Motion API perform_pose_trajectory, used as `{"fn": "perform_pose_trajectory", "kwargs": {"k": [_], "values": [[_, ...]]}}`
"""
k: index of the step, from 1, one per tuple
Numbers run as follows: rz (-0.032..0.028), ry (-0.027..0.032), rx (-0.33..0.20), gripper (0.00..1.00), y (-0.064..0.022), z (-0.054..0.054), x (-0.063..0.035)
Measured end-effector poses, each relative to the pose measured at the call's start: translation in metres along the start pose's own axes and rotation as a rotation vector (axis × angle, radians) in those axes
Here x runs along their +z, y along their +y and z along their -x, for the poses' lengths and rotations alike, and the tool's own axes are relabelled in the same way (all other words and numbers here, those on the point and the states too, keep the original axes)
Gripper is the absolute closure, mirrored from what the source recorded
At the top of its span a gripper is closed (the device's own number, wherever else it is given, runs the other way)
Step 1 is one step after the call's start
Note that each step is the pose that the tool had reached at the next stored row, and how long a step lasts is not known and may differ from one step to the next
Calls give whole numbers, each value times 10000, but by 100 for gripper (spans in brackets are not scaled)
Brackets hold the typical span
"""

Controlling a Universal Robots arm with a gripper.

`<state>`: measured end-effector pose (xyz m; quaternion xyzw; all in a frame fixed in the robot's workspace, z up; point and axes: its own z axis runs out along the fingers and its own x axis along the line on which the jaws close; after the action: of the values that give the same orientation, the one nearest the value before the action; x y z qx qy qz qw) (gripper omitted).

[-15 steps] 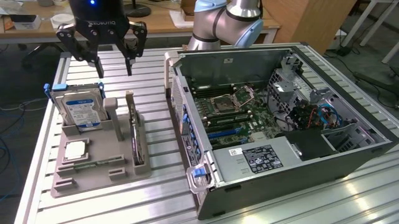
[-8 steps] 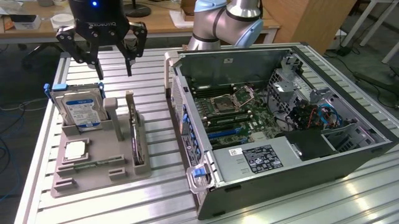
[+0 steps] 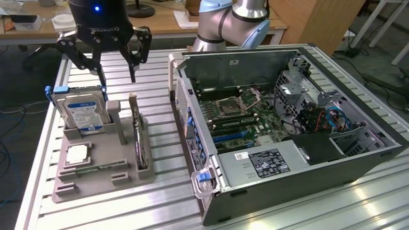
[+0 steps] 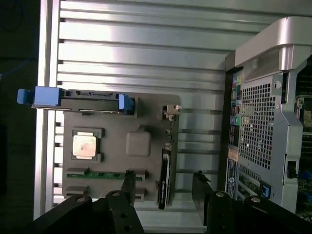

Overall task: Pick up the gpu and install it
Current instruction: 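Pick up the gpu and move the gpu toward the slot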

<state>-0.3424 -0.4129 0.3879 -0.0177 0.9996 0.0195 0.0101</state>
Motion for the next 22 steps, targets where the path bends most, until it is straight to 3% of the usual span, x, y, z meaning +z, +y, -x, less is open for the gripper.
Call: {"fn": "perform_pose_trajectory", "kwargs": {"k": [22], "values": [[-1, 3, -24, 41, -133, -6, 53]]}}
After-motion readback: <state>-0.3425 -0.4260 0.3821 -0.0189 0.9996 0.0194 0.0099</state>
